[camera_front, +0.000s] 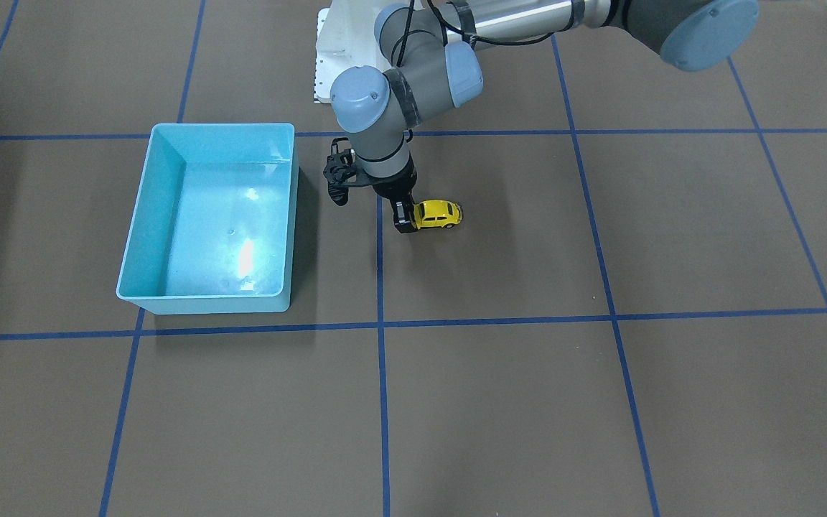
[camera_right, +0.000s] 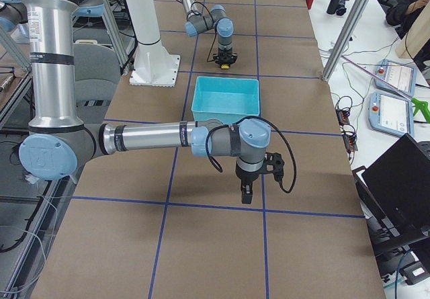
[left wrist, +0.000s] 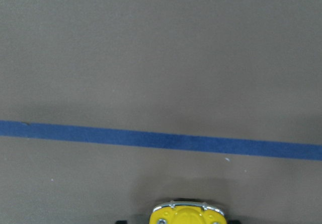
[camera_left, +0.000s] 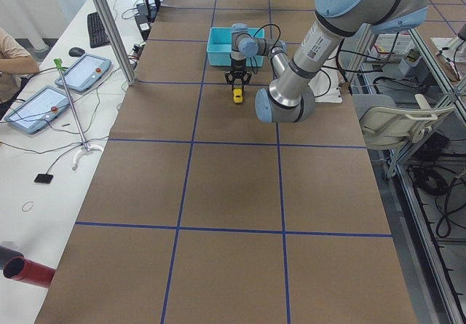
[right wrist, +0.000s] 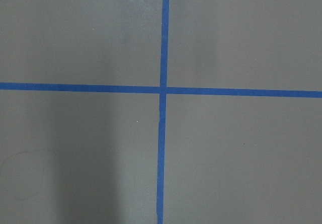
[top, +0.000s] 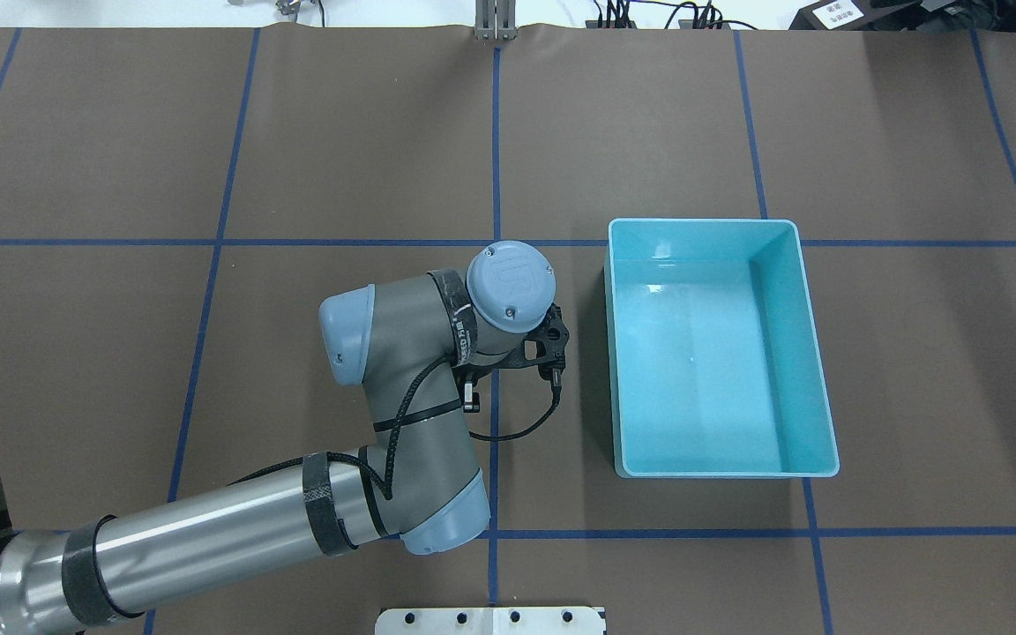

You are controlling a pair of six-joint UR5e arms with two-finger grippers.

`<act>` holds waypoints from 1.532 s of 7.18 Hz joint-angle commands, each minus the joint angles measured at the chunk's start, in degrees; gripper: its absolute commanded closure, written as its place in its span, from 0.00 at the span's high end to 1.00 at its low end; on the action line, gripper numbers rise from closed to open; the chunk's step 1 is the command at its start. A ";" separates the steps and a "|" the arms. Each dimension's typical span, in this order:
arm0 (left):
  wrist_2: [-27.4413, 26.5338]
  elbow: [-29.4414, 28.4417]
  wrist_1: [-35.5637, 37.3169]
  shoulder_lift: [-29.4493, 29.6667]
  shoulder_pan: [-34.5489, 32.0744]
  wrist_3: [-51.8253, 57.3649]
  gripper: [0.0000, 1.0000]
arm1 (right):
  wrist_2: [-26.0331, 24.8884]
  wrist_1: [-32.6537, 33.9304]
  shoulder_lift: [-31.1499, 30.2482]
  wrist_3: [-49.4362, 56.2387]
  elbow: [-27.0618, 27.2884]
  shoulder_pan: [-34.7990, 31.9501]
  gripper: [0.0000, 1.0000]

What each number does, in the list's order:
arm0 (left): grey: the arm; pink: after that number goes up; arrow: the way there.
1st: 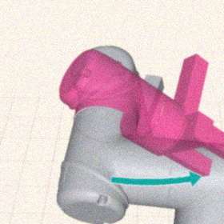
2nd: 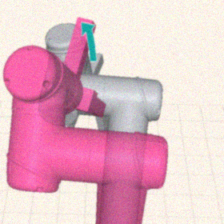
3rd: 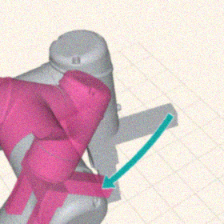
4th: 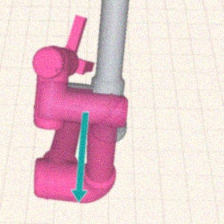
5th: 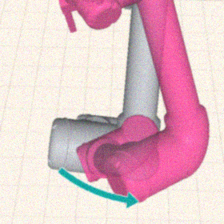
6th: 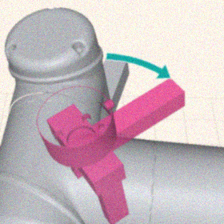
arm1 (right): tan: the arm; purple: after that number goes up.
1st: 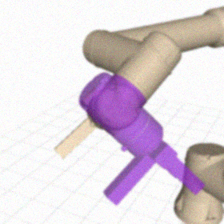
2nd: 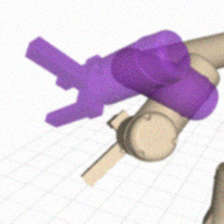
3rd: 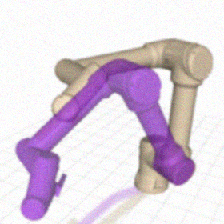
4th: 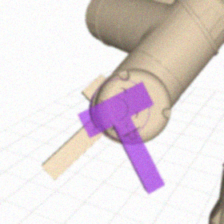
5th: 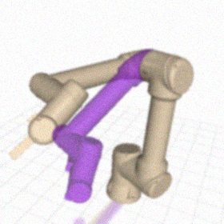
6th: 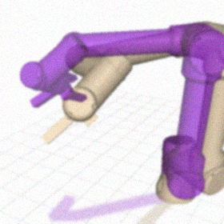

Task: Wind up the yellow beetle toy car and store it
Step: 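Carry the car with the left gripper away from the blue bin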

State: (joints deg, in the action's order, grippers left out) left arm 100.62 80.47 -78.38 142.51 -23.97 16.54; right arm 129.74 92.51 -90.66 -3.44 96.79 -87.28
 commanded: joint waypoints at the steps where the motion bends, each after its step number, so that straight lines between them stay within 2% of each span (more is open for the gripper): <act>1: 0.02 4.76 0.95 -1.78 -2.20 -0.71 0.00 | 0.16 0.03 -0.04 0.01 0.15 0.00 1.00; 2: 0.28 6.17 1.21 -3.54 -5.18 -0.02 0.00 | 0.25 0.03 -0.13 0.01 0.24 0.00 1.00; 4: 1.07 12.48 2.26 -9.06 -9.32 1.03 0.00 | 0.60 0.03 -0.48 0.10 0.86 -0.09 1.00; 5: 3.94 15.82 1.92 -12.57 -11.34 7.22 0.00 | 0.69 0.03 -0.48 0.10 0.77 0.00 1.00; 7: 9.66 20.58 -0.96 -20.83 -19.58 21.53 0.00 | 0.69 0.12 -0.48 0.10 0.77 0.00 1.00; 9: 16.60 20.52 -7.54 -25.94 -24.26 26.85 0.00 | 0.69 0.21 -0.48 0.10 0.77 0.00 1.00; 11: 21.27 19.38 -10.28 -28.68 -26.03 28.29 0.00 | 0.69 0.21 -0.48 0.10 0.77 0.00 1.00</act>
State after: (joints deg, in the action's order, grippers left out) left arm 119.17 100.46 -86.33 115.62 -48.97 43.78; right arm 130.43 92.71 -91.14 -3.34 97.56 -87.28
